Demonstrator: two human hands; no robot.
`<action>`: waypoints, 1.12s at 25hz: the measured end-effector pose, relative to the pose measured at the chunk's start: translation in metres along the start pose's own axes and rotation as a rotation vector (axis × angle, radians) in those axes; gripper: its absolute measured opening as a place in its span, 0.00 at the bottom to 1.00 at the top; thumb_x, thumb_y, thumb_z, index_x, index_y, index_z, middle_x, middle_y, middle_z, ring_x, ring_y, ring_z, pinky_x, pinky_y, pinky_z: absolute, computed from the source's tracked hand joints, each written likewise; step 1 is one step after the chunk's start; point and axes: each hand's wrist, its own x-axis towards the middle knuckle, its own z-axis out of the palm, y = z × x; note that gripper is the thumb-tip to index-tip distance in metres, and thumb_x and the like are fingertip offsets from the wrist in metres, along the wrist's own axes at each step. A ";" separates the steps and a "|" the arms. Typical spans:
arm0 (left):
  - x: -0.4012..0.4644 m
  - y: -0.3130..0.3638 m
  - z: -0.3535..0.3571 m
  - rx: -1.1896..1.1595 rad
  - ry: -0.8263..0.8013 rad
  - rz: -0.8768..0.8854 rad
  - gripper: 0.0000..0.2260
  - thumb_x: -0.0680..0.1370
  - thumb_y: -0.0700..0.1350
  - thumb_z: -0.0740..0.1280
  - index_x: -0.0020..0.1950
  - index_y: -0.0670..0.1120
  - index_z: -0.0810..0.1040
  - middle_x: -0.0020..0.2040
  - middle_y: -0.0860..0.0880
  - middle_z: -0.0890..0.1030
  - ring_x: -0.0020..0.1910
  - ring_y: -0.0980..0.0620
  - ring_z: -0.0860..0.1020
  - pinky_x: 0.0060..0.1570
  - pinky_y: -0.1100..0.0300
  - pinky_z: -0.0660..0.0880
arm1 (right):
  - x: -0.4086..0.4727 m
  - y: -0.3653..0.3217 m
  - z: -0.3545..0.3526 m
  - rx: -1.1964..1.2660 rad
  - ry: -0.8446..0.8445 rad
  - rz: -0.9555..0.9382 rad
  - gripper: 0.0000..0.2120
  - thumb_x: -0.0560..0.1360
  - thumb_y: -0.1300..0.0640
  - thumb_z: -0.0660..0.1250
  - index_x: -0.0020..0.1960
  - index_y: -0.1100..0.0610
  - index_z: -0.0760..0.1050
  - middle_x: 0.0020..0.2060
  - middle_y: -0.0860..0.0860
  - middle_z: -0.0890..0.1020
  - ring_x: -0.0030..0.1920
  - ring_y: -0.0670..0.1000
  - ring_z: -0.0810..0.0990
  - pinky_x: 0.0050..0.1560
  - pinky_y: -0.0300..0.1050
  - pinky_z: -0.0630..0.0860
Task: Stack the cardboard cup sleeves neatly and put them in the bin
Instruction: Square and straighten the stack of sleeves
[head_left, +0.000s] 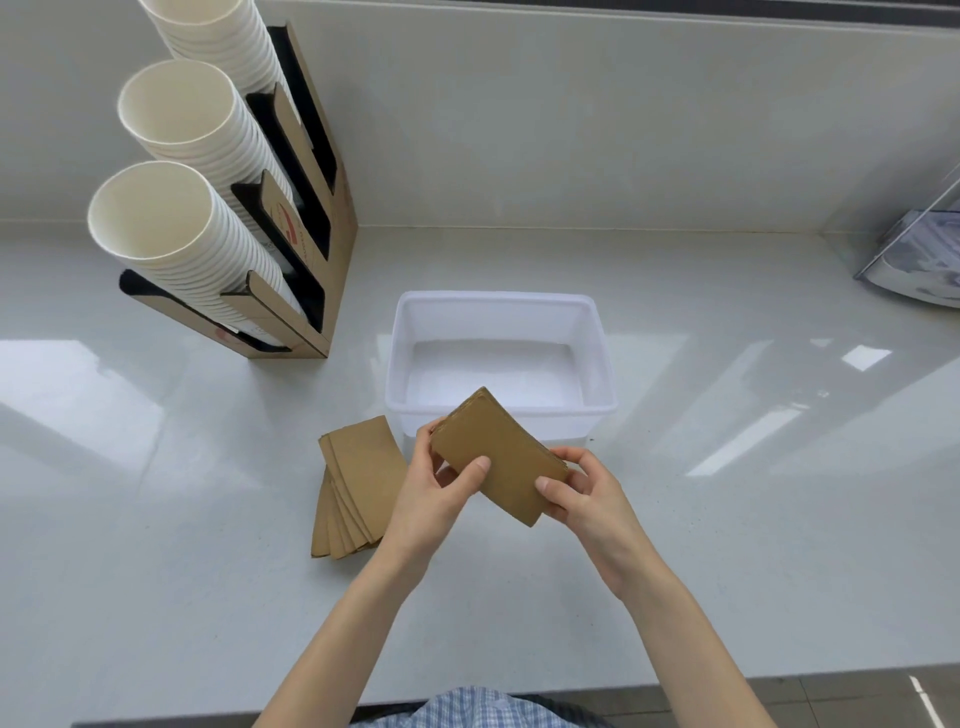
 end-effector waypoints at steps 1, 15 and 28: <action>0.000 0.000 -0.001 -0.008 0.014 0.002 0.17 0.74 0.40 0.66 0.59 0.53 0.68 0.53 0.51 0.77 0.54 0.54 0.77 0.55 0.57 0.75 | 0.000 0.000 0.003 0.018 -0.015 0.013 0.09 0.75 0.65 0.63 0.51 0.53 0.72 0.47 0.53 0.81 0.46 0.51 0.80 0.50 0.41 0.77; 0.002 0.016 -0.040 0.124 0.091 0.009 0.18 0.74 0.39 0.65 0.60 0.51 0.64 0.51 0.53 0.77 0.48 0.54 0.77 0.49 0.57 0.76 | 0.019 -0.018 0.041 -0.284 -0.216 -0.003 0.12 0.74 0.53 0.65 0.57 0.54 0.75 0.49 0.51 0.82 0.47 0.46 0.80 0.43 0.29 0.75; 0.008 0.013 -0.088 0.310 0.407 -0.093 0.17 0.74 0.41 0.65 0.62 0.44 0.68 0.51 0.49 0.75 0.49 0.48 0.75 0.50 0.55 0.71 | 0.047 -0.022 0.106 -0.594 -0.229 -0.019 0.15 0.74 0.53 0.64 0.59 0.55 0.73 0.42 0.48 0.76 0.43 0.48 0.75 0.39 0.35 0.72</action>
